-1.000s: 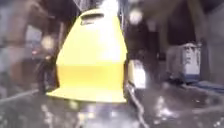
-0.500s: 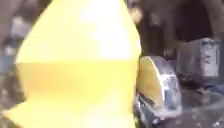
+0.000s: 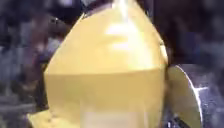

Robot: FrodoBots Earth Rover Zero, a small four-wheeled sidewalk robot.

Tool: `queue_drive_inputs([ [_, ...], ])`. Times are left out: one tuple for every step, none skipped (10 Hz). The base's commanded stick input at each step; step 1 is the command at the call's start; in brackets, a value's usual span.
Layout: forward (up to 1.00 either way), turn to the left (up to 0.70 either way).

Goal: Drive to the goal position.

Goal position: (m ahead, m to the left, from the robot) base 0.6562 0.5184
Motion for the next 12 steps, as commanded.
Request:
queue_drive_inputs([
  [0.0,0.0],
  [-0.21,0.0],
  [-0.87,0.0],
  [-0.12,0.0],
  [-1.0,0.0],
  [-1.0,0.0],
  [-0.24,0.0],
  [0.0,0.0],
  [-0.73,0.0],
  [-1.0,0.0],
  [-0.42,0.0],
  [-0.53,0.0],
])
